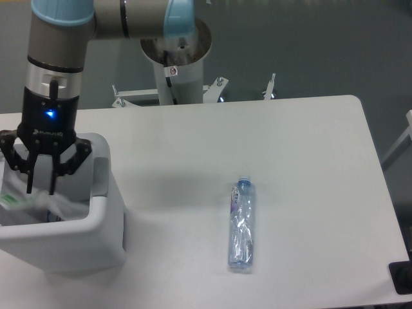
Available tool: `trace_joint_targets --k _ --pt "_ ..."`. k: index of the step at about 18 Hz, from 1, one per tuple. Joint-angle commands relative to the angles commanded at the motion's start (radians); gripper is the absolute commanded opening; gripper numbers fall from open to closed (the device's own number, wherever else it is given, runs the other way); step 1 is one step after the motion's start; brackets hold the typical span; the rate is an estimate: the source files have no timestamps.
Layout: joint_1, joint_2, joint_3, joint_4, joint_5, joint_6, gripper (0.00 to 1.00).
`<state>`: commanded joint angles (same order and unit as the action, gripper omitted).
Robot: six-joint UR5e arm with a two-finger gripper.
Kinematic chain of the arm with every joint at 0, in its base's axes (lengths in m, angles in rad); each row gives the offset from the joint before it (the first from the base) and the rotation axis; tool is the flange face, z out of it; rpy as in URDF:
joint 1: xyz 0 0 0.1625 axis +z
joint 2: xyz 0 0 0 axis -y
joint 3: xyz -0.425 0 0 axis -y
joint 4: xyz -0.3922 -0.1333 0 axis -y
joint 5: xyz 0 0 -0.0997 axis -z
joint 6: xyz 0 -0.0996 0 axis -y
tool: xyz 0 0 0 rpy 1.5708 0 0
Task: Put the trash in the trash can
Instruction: 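Lower the bag into the bin and open the gripper, then raise the gripper and move it back over the table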
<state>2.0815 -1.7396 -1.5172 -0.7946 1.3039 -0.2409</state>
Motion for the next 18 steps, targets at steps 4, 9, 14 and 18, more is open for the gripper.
trace_joint_targets --k 4,9,14,18 --pt "0.112 0.024 0.015 -0.005 0.002 0.070 1.00" --pt "0.380 0.034 0.005 -0.006 0.000 0.329 1.00" --pt "0.569 0.025 -0.006 -0.008 0.002 0.570 1.00" --pt "0.669 0.023 -0.076 -0.023 0.041 0.837 1.00"
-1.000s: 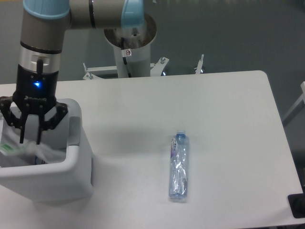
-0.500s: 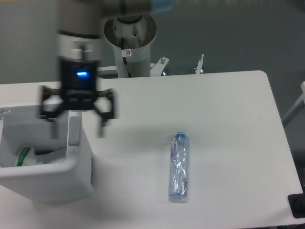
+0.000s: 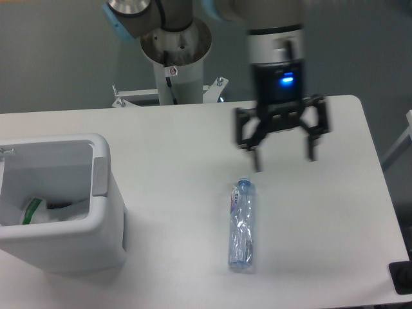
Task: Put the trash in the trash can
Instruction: 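Raise the gripper and move it back over the table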
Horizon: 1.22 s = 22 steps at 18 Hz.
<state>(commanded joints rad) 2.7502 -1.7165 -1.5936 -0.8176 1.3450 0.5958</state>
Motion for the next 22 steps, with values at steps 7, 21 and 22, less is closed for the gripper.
trace_joint_targets --k 7,21,22 --pt "0.045 0.000 -0.118 -0.048 0.315 0.439 1.00" --pt "0.039 -0.014 -0.095 -0.064 0.349 0.617 1.00" --pt "0.039 -0.017 -0.085 -0.067 0.353 0.625 1.00"
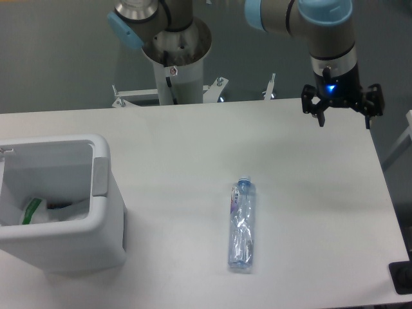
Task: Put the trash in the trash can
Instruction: 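Raise the gripper and move it back over the table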
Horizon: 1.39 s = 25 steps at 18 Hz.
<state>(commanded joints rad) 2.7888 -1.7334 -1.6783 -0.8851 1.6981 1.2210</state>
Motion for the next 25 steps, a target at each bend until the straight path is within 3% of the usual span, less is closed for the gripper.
trace_joint_targets --k 3,8,16,25 --pt "-0.002 -0.017 -0.006 0.006 0.017 0.005 1.00" --pt "-0.044 -0.054 0.040 -0.008 0.097 0.037 1.00" --pt "-0.048 -0.067 0.068 -0.011 0.100 0.038 1.00" --pt "-0.069 -0.086 0.089 0.000 0.078 -0.077 1.00"
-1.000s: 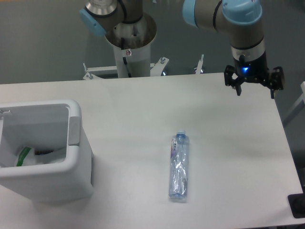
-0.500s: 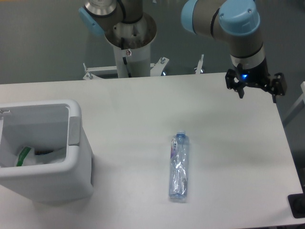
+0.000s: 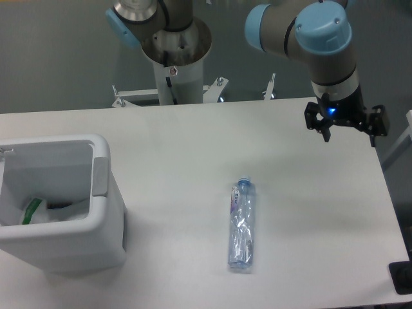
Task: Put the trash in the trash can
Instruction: 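Raise the gripper and move it back over the table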
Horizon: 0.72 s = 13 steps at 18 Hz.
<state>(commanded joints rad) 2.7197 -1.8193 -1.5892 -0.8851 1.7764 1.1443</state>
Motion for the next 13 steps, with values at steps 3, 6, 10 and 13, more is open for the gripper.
trace_joint_targets --k 3,6,10,13 --pt "-0.008 -0.002 0.003 0.002 -0.006 -0.015 1.00" --pt "-0.030 -0.008 0.003 0.002 -0.008 -0.072 1.00" --pt "-0.075 -0.021 -0.009 0.005 -0.070 -0.276 1.00" --pt "-0.133 -0.037 0.001 0.011 -0.104 -0.525 1.00"
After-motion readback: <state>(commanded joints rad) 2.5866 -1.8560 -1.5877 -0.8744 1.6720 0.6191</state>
